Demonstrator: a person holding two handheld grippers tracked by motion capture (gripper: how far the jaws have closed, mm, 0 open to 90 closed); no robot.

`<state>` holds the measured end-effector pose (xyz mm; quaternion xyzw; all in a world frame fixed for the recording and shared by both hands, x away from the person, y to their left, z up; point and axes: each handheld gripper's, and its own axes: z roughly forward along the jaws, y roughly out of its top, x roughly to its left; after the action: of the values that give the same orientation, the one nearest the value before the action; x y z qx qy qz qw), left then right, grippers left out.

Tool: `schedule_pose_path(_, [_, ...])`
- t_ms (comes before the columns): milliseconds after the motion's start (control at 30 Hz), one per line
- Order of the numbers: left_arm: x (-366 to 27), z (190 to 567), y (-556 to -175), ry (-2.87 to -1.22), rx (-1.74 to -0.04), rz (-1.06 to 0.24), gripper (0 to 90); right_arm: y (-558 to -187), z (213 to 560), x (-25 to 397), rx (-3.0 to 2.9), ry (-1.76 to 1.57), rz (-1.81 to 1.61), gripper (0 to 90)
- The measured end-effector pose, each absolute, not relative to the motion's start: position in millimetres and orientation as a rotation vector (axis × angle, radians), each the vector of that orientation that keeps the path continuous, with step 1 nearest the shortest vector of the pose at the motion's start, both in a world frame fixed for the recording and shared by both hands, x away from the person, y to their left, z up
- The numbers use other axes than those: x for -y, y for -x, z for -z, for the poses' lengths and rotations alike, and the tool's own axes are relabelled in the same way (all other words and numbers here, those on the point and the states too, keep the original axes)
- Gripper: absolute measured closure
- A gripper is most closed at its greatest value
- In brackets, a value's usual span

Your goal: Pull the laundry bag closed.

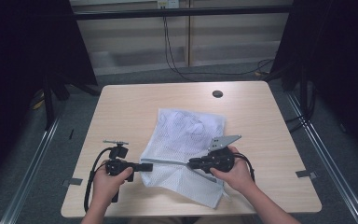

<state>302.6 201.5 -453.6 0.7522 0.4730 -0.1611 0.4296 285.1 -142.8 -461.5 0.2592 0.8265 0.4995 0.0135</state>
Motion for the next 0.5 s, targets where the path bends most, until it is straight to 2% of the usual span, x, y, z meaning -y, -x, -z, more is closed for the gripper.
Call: schedule_pose_path(500, [-196.7,453.9,-305.1,-1.890,-1.180,0.406,90.0,-282.5,462.5,147.6,-2.563,-0.820,-1.556,82.0])
